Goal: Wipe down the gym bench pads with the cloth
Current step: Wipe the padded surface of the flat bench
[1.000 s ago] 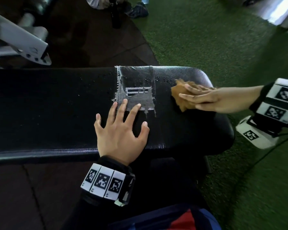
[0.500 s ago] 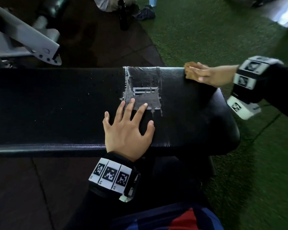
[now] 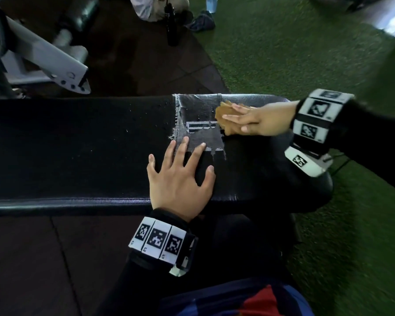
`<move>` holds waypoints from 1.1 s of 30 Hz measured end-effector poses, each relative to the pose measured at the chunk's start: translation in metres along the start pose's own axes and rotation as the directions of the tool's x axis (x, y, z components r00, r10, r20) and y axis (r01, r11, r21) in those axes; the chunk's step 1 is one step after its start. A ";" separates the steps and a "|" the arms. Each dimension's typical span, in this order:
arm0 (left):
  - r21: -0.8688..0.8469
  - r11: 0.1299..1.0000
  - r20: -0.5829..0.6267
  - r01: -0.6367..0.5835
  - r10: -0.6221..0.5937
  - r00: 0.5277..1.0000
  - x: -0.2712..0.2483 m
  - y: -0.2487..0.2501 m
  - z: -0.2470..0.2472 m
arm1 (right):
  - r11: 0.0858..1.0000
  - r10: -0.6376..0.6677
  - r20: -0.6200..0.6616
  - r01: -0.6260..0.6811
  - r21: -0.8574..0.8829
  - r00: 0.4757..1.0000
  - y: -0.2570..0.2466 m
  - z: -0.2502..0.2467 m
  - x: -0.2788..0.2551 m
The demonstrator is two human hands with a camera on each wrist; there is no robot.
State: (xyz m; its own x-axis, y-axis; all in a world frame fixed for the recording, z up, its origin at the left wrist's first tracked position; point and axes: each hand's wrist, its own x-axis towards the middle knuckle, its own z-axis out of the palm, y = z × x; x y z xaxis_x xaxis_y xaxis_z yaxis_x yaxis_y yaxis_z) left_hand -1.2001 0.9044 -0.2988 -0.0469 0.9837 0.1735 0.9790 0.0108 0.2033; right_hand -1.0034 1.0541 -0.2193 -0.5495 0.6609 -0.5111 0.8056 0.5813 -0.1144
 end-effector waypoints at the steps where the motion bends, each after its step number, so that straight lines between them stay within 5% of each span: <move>1: -0.001 1.000 -0.001 -0.001 0.001 1.000 0.000 -0.001 0.000 | 0.999 0.031 -0.018 -0.030 0.030 0.999 0.006 -0.004 0.005; 7: -0.005 1.000 -0.006 -0.011 0.011 1.000 0.000 -0.002 0.003 | 0.952 0.291 -0.109 -0.276 0.134 0.951 0.061 0.000 -0.014; 14: -0.006 1.000 -0.002 -0.004 0.004 1.000 0.001 0.000 0.003 | 0.978 0.203 -0.088 -0.197 0.070 0.975 0.029 0.027 -0.055; 18: -0.009 1.000 0.020 -0.021 0.021 1.000 0.000 -0.003 0.001 | 0.985 0.168 0.008 -0.167 -0.052 0.986 -0.001 0.017 -0.026; 23: -0.075 0.995 0.031 -0.062 0.064 0.997 -0.006 -0.020 -0.011 | 0.978 0.195 -0.036 -0.197 -0.067 0.980 0.011 -0.010 0.022; 33: 0.100 0.980 0.131 0.171 -0.183 0.974 0.000 -0.116 -0.038 | 0.928 0.336 -0.037 -0.324 0.186 0.941 0.064 -0.034 0.061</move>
State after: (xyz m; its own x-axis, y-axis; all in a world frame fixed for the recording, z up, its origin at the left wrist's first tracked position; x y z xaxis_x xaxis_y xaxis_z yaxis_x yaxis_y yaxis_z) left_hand -1.3216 0.8960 -0.2856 -0.1989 0.9800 0.0057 0.9715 0.1964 0.1326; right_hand -0.9925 1.1480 -0.2290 -0.2548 0.8349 -0.4878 0.9664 0.2369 -0.0993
